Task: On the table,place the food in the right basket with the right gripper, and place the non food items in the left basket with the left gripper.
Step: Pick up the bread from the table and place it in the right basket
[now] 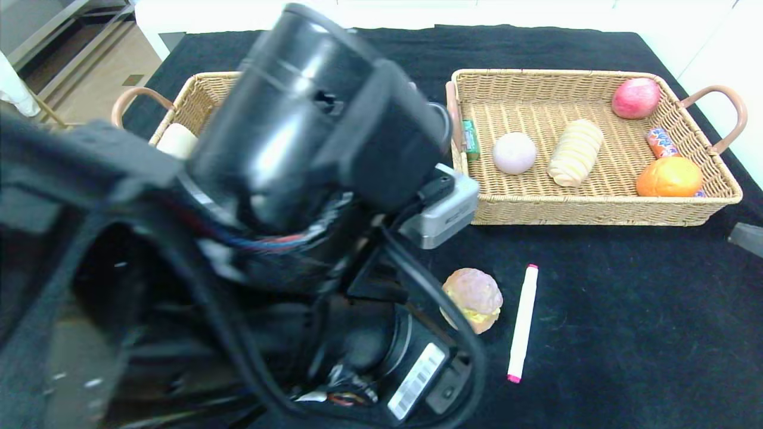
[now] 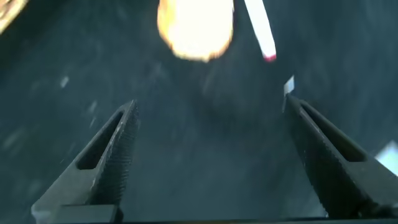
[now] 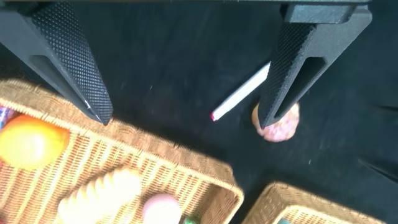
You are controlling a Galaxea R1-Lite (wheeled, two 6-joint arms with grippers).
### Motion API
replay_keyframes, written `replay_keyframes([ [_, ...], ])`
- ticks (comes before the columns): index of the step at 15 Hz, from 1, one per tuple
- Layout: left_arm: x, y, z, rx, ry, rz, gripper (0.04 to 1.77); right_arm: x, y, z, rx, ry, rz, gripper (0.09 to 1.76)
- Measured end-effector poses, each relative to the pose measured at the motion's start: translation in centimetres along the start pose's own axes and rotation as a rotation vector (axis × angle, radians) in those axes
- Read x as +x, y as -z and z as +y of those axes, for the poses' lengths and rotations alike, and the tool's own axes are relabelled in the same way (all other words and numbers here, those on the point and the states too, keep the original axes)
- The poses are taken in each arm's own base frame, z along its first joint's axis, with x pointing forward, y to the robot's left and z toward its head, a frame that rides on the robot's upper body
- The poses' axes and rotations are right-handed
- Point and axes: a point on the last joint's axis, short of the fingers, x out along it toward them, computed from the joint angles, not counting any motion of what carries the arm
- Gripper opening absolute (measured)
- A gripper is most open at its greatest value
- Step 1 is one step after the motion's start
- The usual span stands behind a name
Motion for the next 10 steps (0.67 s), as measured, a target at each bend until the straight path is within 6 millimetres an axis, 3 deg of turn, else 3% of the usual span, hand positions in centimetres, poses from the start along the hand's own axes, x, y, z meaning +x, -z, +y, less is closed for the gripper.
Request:
replay_keyframes([
  [5, -4.7, 6.0, 1.9, 0.099, 0.054, -0.073, 1.68, 0.5, 0.2, -0.1, 0.019, 0.001, 0.044, 1.71],
  [10, -6.5, 10.8, 3.8, 0.106, 0.109, -0.266, 1.70, 1.5, 1.2, -0.2, 0.076, 0.013, 0.202, 1.71],
])
